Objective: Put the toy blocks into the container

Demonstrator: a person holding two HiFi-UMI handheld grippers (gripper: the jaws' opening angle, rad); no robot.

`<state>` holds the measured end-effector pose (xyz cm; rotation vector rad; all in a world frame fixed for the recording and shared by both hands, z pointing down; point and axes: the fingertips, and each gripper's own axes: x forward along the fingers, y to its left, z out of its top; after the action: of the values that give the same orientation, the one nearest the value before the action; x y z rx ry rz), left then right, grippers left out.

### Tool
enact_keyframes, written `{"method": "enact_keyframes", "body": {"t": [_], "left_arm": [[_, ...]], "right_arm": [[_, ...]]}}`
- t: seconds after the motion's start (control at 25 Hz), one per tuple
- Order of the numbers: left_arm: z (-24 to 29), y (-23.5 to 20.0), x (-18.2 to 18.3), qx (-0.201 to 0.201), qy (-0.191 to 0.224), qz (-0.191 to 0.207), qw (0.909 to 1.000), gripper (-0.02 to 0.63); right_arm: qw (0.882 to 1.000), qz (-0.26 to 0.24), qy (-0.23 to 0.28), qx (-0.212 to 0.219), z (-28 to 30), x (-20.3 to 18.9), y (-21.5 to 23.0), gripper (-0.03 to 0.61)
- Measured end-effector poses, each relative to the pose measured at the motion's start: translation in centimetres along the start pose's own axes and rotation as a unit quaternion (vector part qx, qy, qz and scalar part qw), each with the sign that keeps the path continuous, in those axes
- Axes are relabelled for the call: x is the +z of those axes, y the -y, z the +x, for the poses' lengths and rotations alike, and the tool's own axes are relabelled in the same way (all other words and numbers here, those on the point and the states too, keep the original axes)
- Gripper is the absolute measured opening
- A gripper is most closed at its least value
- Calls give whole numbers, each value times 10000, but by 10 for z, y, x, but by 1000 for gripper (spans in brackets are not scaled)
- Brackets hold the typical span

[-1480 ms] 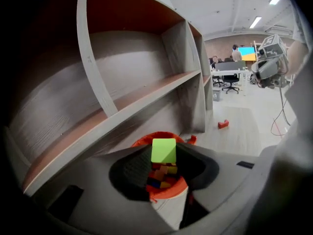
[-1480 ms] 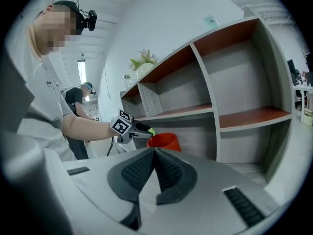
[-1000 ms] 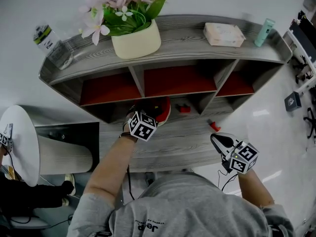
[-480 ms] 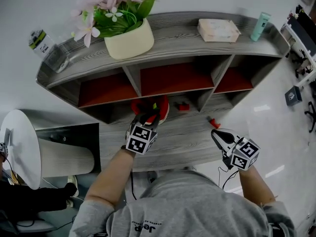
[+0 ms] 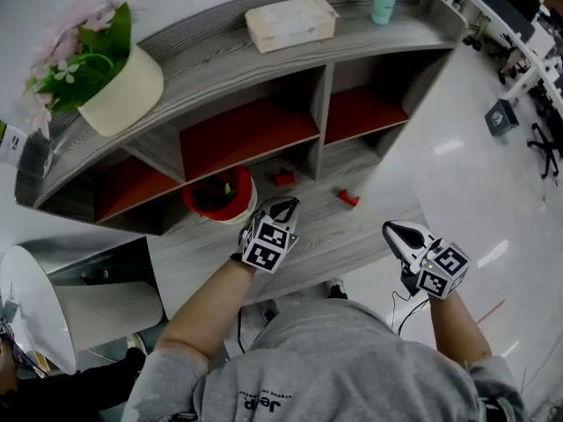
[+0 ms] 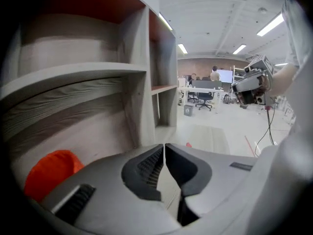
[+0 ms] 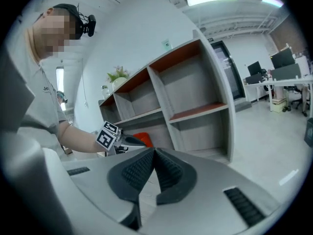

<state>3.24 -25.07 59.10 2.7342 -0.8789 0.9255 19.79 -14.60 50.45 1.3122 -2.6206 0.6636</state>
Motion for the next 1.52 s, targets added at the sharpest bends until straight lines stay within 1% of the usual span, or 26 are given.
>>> {"method": "enact_keyframes", "body": {"t": [0.04, 0.12, 0.2, 0.28, 0.36, 0.4, 0.44, 0.48, 0.6, 0.72, 0.8, 0.84, 0.88, 0.92, 0.96, 1.04, 1.08, 1.16, 1.24, 1.36, 1.44, 1.52], "left_arm": [[16, 11, 4, -121, -55, 60, 9999, 38], [47, 36, 10, -386, -193, 246, 9988, 46], [77, 61, 13, -616, -357, 566, 9959, 60], [105, 84, 12, -821, -584, 1001, 9899, 128], [132, 102, 7, -970, -886, 1502, 9799, 188], [145, 108, 3, -1008, -1040, 1786, 9732, 207], [157, 112, -2, -1022, -1191, 2103, 9649, 212], [168, 115, -9, -1025, -1342, 2444, 9548, 212], [194, 118, -32, -1041, -1781, 3389, 9179, 212], [213, 118, -53, -1130, -2155, 4007, 8833, 212], [221, 121, -66, -1240, -2331, 4288, 8639, 212], [225, 122, -71, -1265, -2379, 4398, 8568, 213], [228, 123, -74, -1269, -2400, 4482, 8517, 207], [230, 124, -76, -1261, -2408, 4545, 8483, 163], [232, 125, -77, -1249, -2412, 4594, 8457, 147], [236, 126, -75, -1225, -2398, 4665, 8425, 125], [238, 126, -74, -1223, -2380, 4669, 8429, 120], [238, 127, -69, -1207, -2309, 4607, 8484, 109], [233, 128, -62, -1150, -2181, 4500, 8583, 98], [214, 130, -45, -1068, -1896, 4202, 8810, 97], [194, 125, -29, -956, -1673, 4040, 8942, 97], [171, 115, -14, -808, -1459, 3940, 9039, 97]], "right_arm": [[9999, 76, 21, -118, -12, -5, 8, 18], [9990, 250, 86, -360, -36, -18, 24, 18], [9974, 401, 156, -574, -59, -31, 39, 18], [9958, 507, 196, -741, -80, -40, 55, 18], [9942, 594, 213, -874, -98, -47, 69, 18], [9933, 636, 221, -940, -107, -51, 76, 18], [9923, 682, 233, -1004, -115, -54, 82, 18], [9913, 735, 246, -1065, -123, -59, 88, 18], [9882, 896, 262, -1214, -142, -74, 101, 18], [9856, 1029, 254, -1316, -155, -87, 112, 18], [9844, 1094, 247, -1356, -159, -94, 118, 18], [9840, 1116, 239, -1370, -160, -96, 120, 18], [9837, 1134, 230, -1380, -162, -97, 121, 18], [9834, 1151, 224, -1388, -163, -99, 122, 18], [9830, 1173, 226, -1393, -165, -102, 123, 18], [9823, 1216, 238, -1403, -167, -106, 124, 18], [9821, 1224, 228, -1411, -167, -106, 124, 18], [9823, 1220, 189, -1408, -166, -105, 123, 18], [9832, 1200, 161, -1369, -162, -105, 120, 18], [9851, 1138, 168, -1276, -154, -98, 114, 18], [9871, 1068, 187, -1181, -145, -90, 108, 18], [9892, 987, 182, -1069, -132, -79, 99, 18]]}}
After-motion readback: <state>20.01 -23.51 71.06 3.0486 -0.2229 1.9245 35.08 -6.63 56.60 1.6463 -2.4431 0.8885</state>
